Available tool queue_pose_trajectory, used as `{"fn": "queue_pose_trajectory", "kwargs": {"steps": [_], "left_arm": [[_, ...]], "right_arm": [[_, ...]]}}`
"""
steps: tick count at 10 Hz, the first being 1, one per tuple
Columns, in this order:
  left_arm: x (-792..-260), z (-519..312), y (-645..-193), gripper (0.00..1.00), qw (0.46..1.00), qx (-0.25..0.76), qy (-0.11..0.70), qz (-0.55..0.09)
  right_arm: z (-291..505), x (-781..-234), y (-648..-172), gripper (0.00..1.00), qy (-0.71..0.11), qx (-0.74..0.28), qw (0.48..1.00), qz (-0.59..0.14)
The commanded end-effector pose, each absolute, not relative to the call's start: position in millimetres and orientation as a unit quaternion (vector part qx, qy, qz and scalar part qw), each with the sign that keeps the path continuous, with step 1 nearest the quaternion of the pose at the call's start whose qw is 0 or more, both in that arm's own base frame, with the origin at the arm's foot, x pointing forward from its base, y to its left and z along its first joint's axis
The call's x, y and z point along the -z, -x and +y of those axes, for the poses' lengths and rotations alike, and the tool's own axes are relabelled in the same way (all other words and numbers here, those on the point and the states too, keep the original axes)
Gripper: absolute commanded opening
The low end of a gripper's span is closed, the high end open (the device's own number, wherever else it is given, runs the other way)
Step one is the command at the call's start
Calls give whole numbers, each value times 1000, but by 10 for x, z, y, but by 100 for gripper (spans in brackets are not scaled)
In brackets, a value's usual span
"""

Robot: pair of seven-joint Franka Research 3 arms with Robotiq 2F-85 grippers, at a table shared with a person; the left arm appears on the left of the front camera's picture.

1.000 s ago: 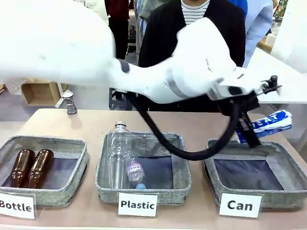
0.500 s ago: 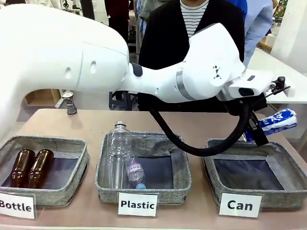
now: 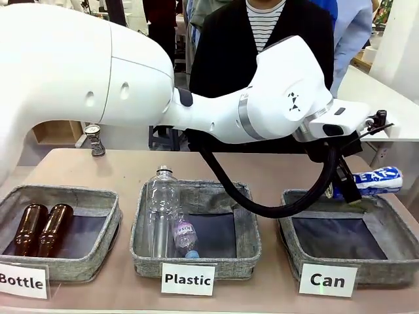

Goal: Sort the can waste into the basket.
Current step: Pick up the can waste from the table and place it in the right Fabric basket.

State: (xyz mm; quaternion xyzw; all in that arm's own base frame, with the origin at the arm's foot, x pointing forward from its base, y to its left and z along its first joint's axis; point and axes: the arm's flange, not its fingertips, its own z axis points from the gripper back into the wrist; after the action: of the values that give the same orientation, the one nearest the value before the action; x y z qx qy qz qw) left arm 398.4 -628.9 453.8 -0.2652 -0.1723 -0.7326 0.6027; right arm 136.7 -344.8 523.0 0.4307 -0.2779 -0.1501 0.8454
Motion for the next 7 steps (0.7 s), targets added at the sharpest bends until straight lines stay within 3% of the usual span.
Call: {"fn": "queue_pose_trajectory", "kwargs": {"steps": [1,2,7], "left_arm": [[-4583,-6303,-3999,76,602,737,255,-172],[-4586,-6295,-3989,100,603,737,255,-170],[-4711,-6141,-3951,100,608,723,267,-191]], "right_arm": [[-3411,-5213,-1321,100,-422,154,849,-277],[-3411,-5213,-1321,100,-422,154,849,-277],[-3411,-5213,-1321,100,-422,154,849,-277]]}}
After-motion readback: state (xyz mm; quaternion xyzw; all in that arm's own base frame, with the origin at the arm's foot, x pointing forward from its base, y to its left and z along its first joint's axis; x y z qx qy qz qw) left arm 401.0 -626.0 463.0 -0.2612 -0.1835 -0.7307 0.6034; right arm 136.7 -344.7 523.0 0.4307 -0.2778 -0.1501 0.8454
